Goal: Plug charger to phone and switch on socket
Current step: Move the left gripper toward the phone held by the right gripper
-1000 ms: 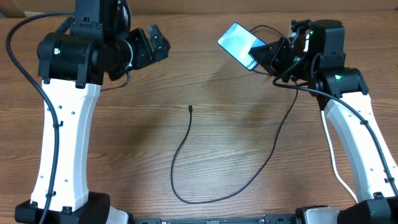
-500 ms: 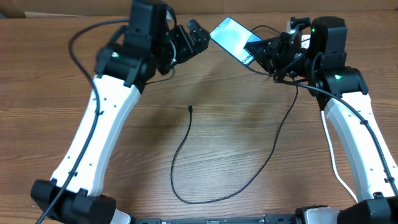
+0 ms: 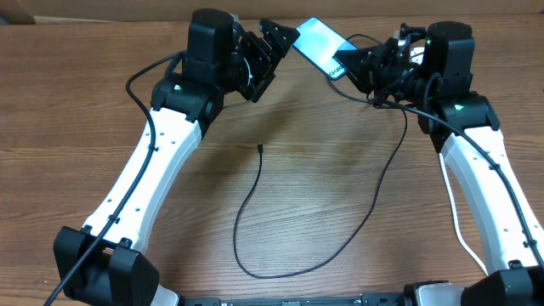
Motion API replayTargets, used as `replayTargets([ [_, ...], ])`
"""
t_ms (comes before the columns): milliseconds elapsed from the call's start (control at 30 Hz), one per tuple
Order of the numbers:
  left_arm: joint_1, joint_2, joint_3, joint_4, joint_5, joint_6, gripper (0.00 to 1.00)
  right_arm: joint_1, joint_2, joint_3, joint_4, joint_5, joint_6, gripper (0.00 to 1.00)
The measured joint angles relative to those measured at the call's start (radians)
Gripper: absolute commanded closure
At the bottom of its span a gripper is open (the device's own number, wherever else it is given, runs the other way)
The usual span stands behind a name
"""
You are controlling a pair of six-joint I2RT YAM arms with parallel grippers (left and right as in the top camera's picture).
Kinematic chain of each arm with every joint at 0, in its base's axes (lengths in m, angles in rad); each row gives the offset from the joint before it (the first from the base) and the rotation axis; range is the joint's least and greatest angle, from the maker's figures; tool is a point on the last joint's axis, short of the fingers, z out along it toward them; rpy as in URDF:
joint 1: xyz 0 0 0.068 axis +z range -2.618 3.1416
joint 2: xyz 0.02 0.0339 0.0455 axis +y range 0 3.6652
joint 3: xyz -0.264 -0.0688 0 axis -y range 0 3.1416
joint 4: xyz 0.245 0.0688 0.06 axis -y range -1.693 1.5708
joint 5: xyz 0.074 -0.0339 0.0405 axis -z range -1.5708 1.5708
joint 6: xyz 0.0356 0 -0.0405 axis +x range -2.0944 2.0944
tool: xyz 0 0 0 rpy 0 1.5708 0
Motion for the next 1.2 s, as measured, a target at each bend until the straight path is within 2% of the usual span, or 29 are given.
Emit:
replayTargets([
  [200, 0.000, 0.002, 0.000, 0.052, 0.023, -0.145, 0.10, 0.032, 0.000, -0.001, 0.017, 0.000, 0.070, 0.96],
  [367, 0.000, 0.003, 0.000, 0.087, 0.037, -0.209, 0.22, 0.033, 0.000, -0.001, 0.046, 0.000, 0.129, 0.96],
  [500, 0.000, 0.003, 0.000, 0.111, 0.042, -0.251, 0.24, 0.033, 0.000, -0.001, 0.047, 0.000, 0.167, 0.96],
  [700, 0.000, 0.003, 0.000, 0.121, 0.041, -0.285, 0.34, 0.043, 0.000, -0.001, 0.064, 0.001, 0.215, 0.96],
  [867, -0.001, 0.003, 0.000, 0.122, 0.041, -0.315, 0.36, 0.090, 0.000, -0.002, 0.086, 0.022, 0.245, 0.96],
  [1033, -0.001, 0.004, 0.000, 0.122, 0.041, -0.333, 0.45, 0.130, 0.000, -0.002, 0.107, 0.043, 0.261, 0.96],
  [1200, -0.001, 0.004, 0.000, 0.122, 0.041, -0.348, 0.49, 0.133, 0.000, -0.002, 0.107, 0.062, 0.274, 0.96],
])
